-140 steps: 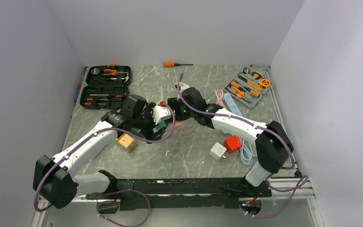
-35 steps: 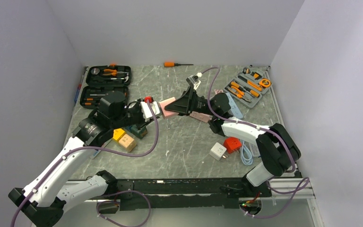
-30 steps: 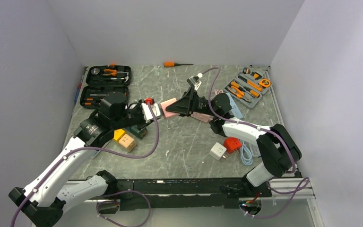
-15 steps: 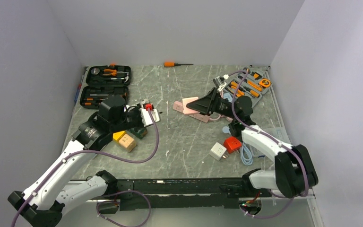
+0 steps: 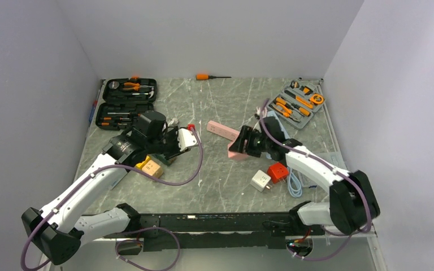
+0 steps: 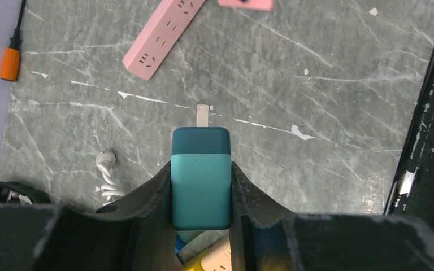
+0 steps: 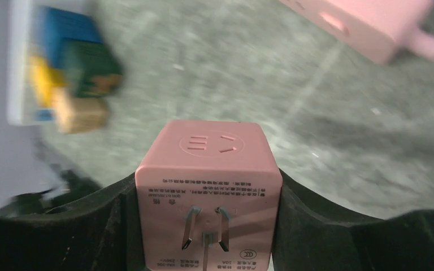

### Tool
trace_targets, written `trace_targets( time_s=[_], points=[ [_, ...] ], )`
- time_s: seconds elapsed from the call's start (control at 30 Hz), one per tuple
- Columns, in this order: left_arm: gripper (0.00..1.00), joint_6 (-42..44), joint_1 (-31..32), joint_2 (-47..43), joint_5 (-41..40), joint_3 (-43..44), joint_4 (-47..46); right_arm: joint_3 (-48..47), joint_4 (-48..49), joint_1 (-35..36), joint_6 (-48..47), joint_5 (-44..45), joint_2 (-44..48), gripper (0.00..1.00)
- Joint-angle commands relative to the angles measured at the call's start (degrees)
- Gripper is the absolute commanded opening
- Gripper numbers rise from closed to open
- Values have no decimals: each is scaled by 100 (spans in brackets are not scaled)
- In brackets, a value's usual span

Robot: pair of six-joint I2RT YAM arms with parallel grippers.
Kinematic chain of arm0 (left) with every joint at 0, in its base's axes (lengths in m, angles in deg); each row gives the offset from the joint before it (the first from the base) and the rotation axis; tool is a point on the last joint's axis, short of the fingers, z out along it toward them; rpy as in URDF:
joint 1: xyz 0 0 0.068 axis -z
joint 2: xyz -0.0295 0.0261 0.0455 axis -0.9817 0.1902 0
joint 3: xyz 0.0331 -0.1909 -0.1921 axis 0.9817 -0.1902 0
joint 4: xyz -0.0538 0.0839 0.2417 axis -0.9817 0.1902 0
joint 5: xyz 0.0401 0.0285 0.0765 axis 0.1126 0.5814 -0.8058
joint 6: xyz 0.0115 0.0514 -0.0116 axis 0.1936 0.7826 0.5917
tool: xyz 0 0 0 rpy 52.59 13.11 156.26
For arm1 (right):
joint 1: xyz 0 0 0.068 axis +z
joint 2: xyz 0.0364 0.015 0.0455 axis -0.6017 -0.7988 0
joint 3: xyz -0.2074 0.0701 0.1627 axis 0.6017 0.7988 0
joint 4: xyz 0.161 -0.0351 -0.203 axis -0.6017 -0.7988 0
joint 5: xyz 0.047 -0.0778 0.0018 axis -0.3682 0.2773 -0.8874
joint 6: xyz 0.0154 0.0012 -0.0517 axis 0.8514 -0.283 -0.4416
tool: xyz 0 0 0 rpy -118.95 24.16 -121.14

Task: Pull the plug off the socket
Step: Place the plug at the center of the board.

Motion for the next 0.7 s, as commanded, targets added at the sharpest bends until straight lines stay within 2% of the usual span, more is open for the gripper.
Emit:
trace_targets(
  time_s=[0.0, 0.2, 0.37, 0.4, 0.43, 0.5, 0.6, 0.67],
  points=[
    [0, 9, 197, -25, 139, 314, 27, -528, -1287, 608, -630, 1893, -633, 0],
    [0, 225, 610, -276, -157, 38, -156, -928, -1891, 822, -421, 3220, -1451, 0],
    [0, 168, 796, -189, -180, 28, -16, -945, -2220, 825, 27, 3999, -1585, 0],
    [0, 145, 822, -182, -184, 10, -43, -959, -2304, 824, 105, 4137, -1603, 3],
    [0, 138, 858, -182, -186, -19, -74, -978, -2369, 829, 157, 4230, -1643, 7],
    [0, 114, 915, -193, -294, -78, -175, -1030, -2494, 827, 176, 4374, -1729, 23],
    [0, 110, 961, -169, -373, -73, -207, -1087, -2567, 830, 145, 4344, -1887, 57],
    [0, 75, 987, -87, -382, -22, -141, -1130, -2575, 829, 101, 4277, -1858, 75]
  ],
)
